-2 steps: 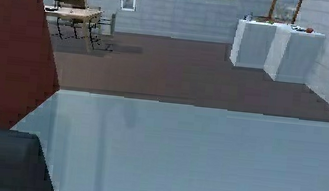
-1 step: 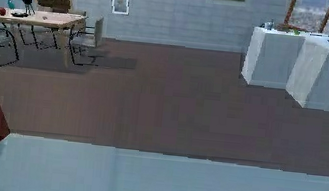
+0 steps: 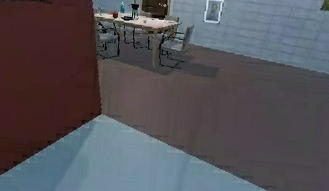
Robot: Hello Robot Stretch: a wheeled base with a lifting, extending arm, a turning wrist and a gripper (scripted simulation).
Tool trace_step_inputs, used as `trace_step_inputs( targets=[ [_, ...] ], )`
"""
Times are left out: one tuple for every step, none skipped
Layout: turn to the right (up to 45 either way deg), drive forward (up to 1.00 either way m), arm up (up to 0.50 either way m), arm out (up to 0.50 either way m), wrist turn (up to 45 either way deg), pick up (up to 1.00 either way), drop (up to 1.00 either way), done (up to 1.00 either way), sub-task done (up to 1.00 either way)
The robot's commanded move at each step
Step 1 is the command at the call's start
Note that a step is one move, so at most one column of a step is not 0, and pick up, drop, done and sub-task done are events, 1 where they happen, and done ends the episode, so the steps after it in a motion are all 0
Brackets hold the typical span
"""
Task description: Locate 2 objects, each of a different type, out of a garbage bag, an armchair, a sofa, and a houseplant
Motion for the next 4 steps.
trace_step_inputs(
  targets=[
    [0.0,0.05,0.0,0.0,0.0,0.0,0.0,0.0,0.0],
    [-3.0,0.0,0.0,0.0,0.0,0.0,0.0,0.0,0.0],
    [0.0,1.0,0.0,0.0,0.0,0.0,0.0,0.0,0.0],
    [0.0,0.95,0.0,0.0,0.0,0.0,0.0,0.0,0.0]
  ],
)
